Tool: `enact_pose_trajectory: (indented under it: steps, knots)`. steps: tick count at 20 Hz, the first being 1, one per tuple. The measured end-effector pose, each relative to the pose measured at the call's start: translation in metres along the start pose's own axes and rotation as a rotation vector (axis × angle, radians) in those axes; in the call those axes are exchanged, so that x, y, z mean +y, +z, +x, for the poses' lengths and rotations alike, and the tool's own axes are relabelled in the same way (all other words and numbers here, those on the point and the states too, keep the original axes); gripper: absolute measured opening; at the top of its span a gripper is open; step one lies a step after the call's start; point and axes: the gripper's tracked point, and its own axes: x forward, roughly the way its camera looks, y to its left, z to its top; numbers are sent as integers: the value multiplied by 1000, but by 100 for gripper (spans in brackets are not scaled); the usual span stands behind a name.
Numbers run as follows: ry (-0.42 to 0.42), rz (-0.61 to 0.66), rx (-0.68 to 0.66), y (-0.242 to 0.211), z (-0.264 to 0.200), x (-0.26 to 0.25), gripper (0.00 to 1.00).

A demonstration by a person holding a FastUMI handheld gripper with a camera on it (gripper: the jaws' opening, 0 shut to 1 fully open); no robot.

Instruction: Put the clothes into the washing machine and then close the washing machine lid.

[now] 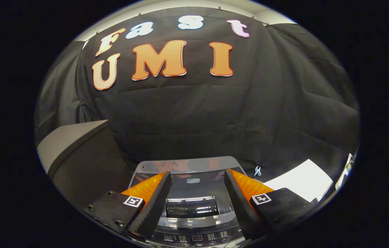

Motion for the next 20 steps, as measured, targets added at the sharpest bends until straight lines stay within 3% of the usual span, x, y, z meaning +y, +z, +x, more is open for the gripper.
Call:
enact_pose_trajectory:
  steps: [12, 20]
  knots:
    - [-56, 23, -255, 153, -101, -31, 98]
    - [-78, 53, -337, 224, -161, -35, 98]
